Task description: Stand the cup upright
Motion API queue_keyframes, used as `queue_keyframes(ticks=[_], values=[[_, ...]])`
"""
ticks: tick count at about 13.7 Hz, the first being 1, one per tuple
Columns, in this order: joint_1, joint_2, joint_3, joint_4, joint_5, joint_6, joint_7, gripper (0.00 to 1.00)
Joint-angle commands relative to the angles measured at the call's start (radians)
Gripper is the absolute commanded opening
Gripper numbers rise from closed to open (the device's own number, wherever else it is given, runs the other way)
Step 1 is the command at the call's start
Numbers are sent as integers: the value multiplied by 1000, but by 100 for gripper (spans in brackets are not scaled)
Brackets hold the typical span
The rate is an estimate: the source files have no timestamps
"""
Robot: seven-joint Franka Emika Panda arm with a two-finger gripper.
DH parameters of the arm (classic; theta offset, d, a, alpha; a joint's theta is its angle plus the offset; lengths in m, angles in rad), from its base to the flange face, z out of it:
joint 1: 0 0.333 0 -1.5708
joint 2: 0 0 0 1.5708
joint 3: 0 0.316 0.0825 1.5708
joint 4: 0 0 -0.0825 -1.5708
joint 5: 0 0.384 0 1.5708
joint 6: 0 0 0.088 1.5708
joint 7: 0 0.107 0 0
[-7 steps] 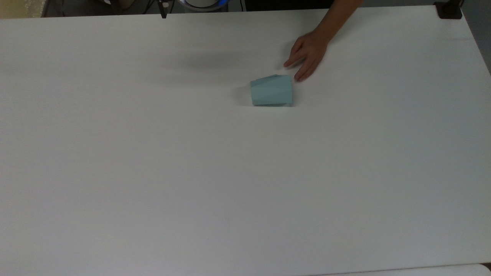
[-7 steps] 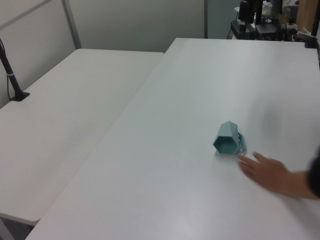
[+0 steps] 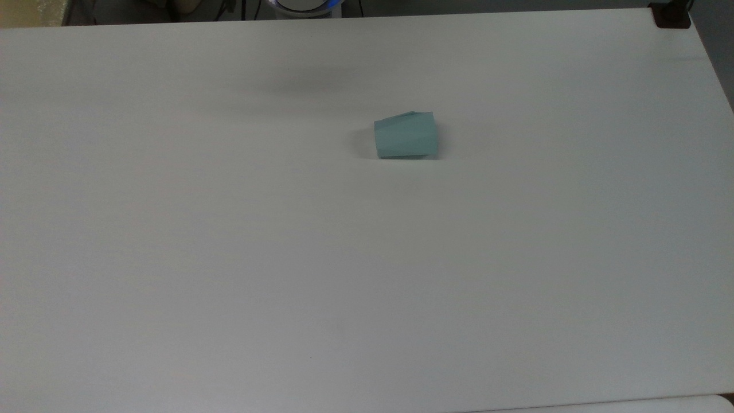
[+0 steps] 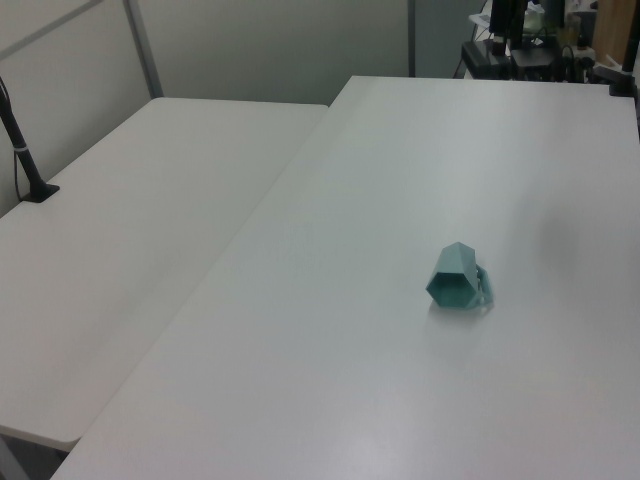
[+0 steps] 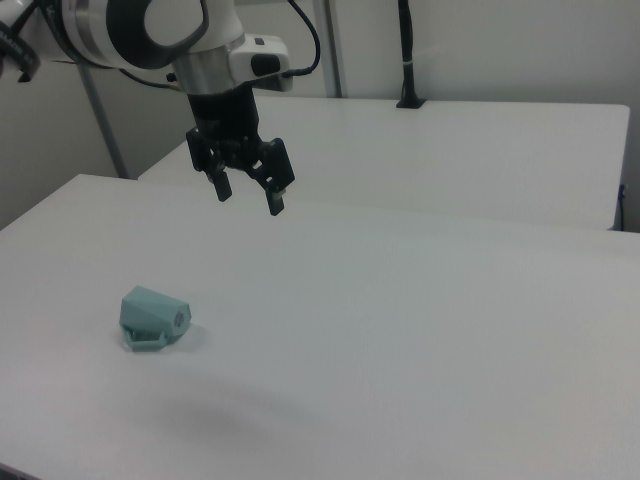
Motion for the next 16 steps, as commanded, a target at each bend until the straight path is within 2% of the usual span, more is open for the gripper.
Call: queue_keyframes(ticks=[1,5,7,8,13,16], values=[[7,-11,4,-6,-9,-20,4,100],[67,18,56,15,-41,-16,135,100],[120,69,128,96,-119,-22,267,100],[143,84,137,109,-141,-25,302,100],[459,250,151,216,-357,-115,571,100],[568,342,151,253,-447,-141,701,100]])
